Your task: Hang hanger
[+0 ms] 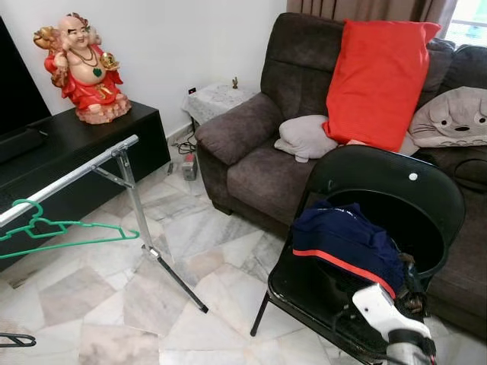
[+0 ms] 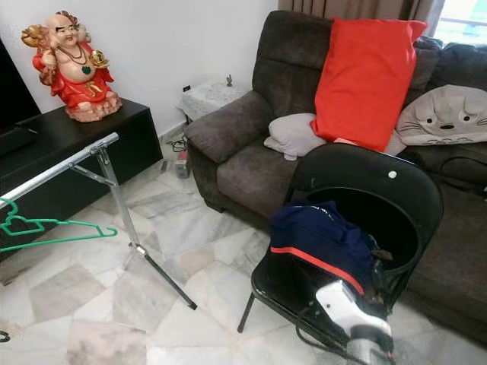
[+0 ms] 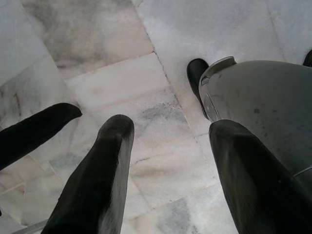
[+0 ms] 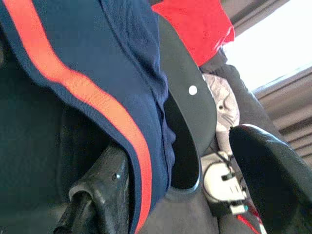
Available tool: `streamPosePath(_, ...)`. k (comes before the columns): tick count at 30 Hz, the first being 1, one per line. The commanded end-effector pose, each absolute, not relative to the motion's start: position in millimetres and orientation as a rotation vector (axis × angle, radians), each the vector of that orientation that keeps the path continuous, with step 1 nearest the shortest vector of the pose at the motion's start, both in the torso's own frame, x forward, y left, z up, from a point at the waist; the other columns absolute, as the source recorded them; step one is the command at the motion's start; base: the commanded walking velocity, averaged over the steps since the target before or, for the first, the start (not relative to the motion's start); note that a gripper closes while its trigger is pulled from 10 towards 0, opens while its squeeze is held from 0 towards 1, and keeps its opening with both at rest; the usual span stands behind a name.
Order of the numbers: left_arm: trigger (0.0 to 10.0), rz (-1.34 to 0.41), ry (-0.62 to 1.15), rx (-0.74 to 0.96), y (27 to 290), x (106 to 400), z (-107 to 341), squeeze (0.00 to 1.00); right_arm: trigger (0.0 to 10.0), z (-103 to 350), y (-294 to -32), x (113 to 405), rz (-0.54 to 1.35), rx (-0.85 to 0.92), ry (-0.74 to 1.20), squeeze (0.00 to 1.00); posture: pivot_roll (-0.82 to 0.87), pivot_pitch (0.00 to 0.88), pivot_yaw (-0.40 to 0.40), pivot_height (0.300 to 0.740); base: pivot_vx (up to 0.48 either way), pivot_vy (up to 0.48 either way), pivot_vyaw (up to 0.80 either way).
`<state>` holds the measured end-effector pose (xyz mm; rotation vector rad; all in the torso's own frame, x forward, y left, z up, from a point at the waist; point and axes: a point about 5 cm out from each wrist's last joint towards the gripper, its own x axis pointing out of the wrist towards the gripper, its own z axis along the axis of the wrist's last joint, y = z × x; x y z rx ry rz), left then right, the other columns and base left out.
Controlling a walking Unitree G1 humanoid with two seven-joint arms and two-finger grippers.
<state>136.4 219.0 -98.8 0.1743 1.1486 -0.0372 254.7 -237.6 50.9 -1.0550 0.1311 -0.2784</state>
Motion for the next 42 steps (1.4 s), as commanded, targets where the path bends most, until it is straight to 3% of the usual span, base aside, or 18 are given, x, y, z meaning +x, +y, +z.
streamPosePath(1,10.0,-0.025,1.165,0.173,222,134,-99,0.00,10.0,50,-236,258,-0.266,-1.062,0.128,0.00,-0.12,0.000,0.060,0.740,0.000,0.000,0.00)
streamPosePath(8,10.0,-0.025,1.164,0.172,222,134,-99,0.00,10.0,47,-244,274,-0.307,-1.020,0.205,0.00,-0.12,0.000,0.066,0.740,0.000,0.000,0.00)
streamPosePath(20,10.0,-0.019,1.163,0.169,222,134,-99,0.00,10.0,82,-233,297,-0.352,-1.027,-0.033,0.00,-0.11,0.000,0.067,0.740,0.000,0.000,0.00)
streamPosePath(30,10.0,-0.027,1.163,0.173,222,134,-99,0.00,10.0,44,-232,289,-0.227,-0.967,0.213,0.00,-0.12,0.000,0.072,0.740,0.000,0.000,0.00)
streamPosePath(42,10.0,-0.024,1.163,0.172,222,134,-99,0.00,10.0,57,-223,298,-0.185,-0.981,0.105,0.00,-0.11,0.000,0.071,0.740,0.000,0.000,0.00)
